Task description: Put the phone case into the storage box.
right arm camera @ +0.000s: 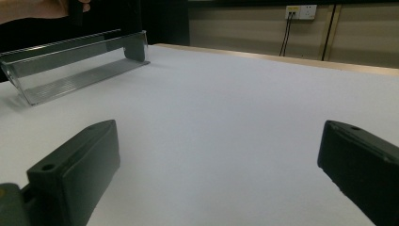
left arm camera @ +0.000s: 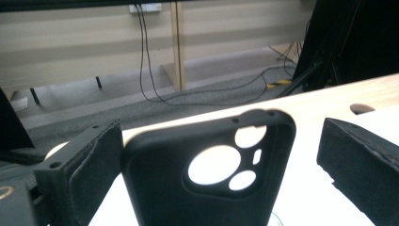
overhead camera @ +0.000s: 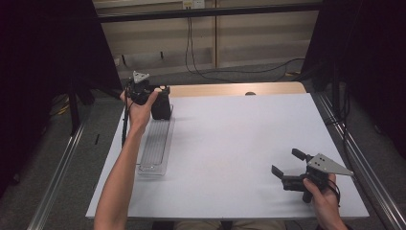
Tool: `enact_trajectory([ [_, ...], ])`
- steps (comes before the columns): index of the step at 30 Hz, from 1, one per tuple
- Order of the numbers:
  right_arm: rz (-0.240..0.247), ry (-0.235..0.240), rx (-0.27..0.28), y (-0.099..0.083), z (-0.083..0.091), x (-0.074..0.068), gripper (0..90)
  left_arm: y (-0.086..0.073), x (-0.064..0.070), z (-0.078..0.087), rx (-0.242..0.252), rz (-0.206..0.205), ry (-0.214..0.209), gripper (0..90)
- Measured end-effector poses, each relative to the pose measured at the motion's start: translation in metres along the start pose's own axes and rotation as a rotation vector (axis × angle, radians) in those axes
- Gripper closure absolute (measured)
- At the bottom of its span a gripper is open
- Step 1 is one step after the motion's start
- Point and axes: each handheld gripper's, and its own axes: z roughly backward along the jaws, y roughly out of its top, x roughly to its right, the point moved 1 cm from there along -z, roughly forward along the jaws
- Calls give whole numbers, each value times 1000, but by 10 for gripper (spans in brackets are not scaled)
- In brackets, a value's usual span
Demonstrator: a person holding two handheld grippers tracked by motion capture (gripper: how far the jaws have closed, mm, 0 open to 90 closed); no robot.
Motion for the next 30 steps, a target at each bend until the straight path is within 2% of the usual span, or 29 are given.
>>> enact_trajectory([
  [2, -2, -1, 0, 0, 0, 0, 0, 0, -2, 0, 17, 8, -14, 18],
  [5, -2, -1, 1, 0, 0, 0, 0, 1, -3, 2, 34, 1, 10, 18],
  [12, 0, -2, 1, -1, 1, 2, 0, 5, -5, 6, 88, -2, -4, 19],
  [17, 5, -2, 3, -1, 0, 2, 0, 8, -5, 13, 114, 8, 12, 23],
  [19, -1, -5, 6, -1, 1, 2, 0, 8, -6, 15, 128, 9, -3, 24],
  [20, 1, -5, 6, -1, 1, 2, 0, 9, -6, 17, 117, 1, 10, 24],
  [21, -1, -3, 7, -1, 1, 2, 0, 9, -7, 17, 131, 4, -7, 26],
  [24, 2, -4, 10, -1, 1, 2, 0, 9, -8, 19, 108, -33, 9, 26],
  [30, -1, -15, 17, 0, 1, 3, 0, 7, -7, 26, 127, -7, -5, 26],
])
